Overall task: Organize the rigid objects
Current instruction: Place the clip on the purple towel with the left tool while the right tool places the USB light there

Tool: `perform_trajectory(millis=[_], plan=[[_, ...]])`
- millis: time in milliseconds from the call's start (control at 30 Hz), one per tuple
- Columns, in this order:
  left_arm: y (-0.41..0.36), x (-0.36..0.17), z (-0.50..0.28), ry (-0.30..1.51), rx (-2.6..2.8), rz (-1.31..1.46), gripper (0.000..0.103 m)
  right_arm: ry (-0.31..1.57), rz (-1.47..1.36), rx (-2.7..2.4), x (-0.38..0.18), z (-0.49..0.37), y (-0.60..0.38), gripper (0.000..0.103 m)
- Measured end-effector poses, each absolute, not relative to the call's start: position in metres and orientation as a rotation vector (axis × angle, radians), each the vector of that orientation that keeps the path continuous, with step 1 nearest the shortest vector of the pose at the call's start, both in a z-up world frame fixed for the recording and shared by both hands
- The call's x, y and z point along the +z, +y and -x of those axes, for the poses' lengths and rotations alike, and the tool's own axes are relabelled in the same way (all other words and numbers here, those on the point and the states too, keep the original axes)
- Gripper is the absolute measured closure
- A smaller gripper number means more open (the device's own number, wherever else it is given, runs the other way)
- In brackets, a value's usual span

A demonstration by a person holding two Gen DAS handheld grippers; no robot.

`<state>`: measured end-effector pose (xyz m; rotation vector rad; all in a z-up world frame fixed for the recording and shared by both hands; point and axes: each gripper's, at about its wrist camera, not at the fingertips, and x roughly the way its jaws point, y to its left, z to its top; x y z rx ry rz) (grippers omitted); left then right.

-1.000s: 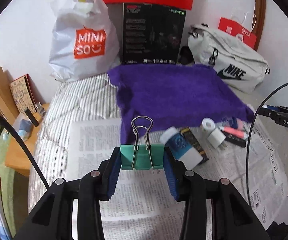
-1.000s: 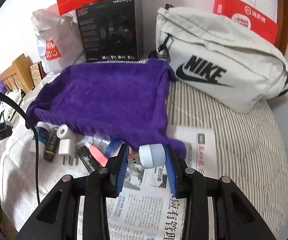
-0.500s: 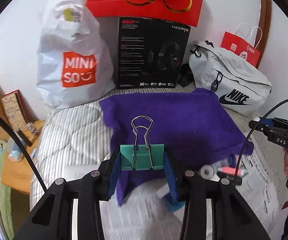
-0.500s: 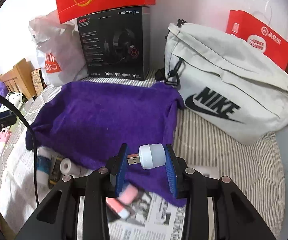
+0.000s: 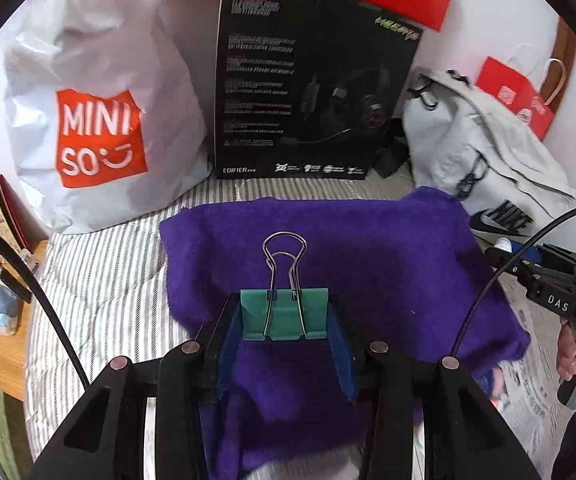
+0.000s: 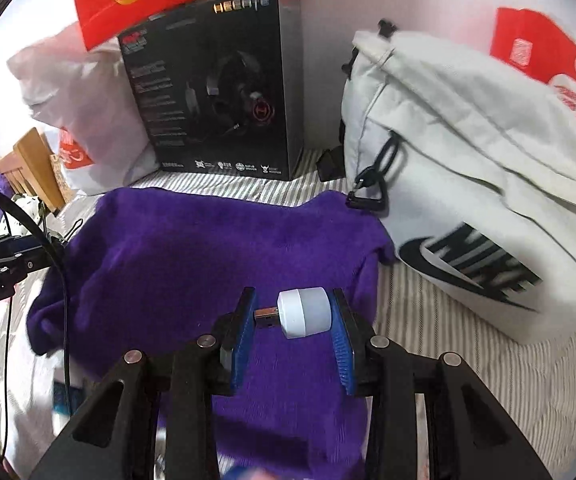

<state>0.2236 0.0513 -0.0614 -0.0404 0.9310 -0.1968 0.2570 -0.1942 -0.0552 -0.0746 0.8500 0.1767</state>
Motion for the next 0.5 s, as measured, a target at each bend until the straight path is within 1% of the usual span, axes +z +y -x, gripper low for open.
perform_trajectory(millis=[267,500], plan=[[0.046,-0.097,-0.267,1.000,-0.184,0.071,0.064,0.913,0.126,0.164,-0.088,-0.313,-0.181,0.067],[0.038,-0.109,-0.286,1.031,-0.187,0.066,0.064,0.968,0.149,0.133,-0.105,-0.338,-0.177,0.067]])
